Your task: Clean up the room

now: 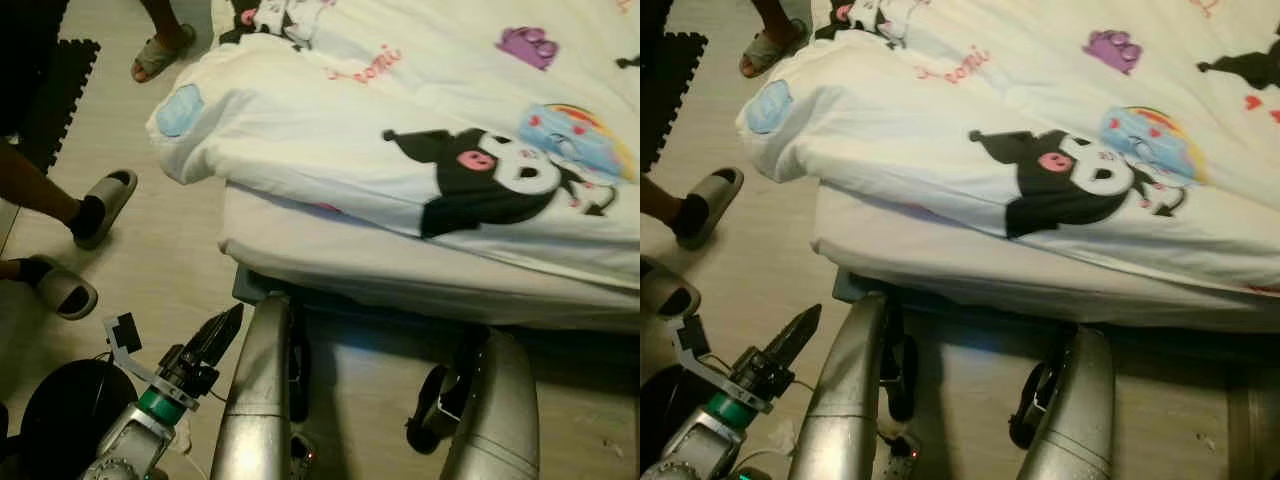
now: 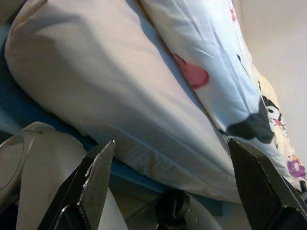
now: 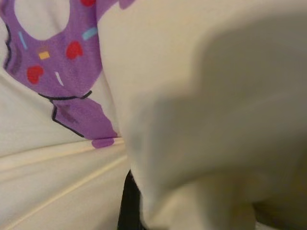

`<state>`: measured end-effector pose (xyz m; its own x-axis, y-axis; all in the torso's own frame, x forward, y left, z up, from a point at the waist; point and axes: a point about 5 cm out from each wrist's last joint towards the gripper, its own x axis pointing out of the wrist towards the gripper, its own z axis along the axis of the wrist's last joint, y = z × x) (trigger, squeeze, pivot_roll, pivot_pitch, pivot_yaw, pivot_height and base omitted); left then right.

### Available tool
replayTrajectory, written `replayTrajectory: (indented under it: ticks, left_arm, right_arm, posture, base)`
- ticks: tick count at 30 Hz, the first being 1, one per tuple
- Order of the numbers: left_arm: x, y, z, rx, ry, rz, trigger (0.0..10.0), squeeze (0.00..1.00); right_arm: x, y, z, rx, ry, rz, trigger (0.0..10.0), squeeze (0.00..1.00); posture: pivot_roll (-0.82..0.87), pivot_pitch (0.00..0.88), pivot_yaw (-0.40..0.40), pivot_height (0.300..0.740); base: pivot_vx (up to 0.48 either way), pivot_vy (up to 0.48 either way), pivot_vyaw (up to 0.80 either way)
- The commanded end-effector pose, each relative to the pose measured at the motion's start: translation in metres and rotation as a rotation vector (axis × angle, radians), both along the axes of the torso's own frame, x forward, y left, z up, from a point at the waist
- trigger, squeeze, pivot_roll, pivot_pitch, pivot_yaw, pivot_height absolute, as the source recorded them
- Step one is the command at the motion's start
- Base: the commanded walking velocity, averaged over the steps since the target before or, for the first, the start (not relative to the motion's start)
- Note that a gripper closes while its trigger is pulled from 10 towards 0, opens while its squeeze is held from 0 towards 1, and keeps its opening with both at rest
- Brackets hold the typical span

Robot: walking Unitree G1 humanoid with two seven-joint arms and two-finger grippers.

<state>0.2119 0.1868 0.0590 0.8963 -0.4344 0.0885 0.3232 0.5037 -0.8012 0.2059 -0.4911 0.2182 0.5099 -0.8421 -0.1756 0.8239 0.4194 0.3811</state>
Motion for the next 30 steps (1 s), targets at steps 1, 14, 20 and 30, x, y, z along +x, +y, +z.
replayTrajectory:
  ticks: [1, 14, 20, 30]
  left_arm:
    - [-0.009, 0.005, -0.011, 0.013, 0.049, 0.015, 10.0, 0.0]
    - [-0.01, 0.008, -0.009, 0.012, 0.045, 0.023, 10.0, 0.0]
    - [-0.006, 0.005, -0.01, 0.012, 0.042, 0.014, 10.0, 0.0]
    - [0.002, 0.01, -0.003, 0.009, 0.002, 0.041, 10.0, 0.0]
  right_arm:
    - [-0.041, -0.021, -0.004, 0.02, 0.074, -0.193, 0.0, 0.0]
    - [-0.05, -0.023, -0.014, -0.004, 0.206, -0.222, 2.4, 0.0]
    - [-0.023, -0.006, -0.032, -0.007, 0.286, -0.129, 10.0, 0.87]
    - [-0.009, 0.003, -0.035, -0.093, 0.526, -0.038, 10.0, 1.0]
  posture:
    - [-0.06, 0.337, 0.186, 0.576]
    - [-0.05, 0.334, 0.181, 0.576]
    - [-0.05, 0.325, 0.181, 0.576]
    - [-0.07, 0.295, 0.149, 0.576]
  base:
    - [0.0, 0.0, 0.0]
    - [0.0, 0.0, 0.0]
    - [0.0, 0.0, 0.0]
    - [0.0, 0.0, 0.0]
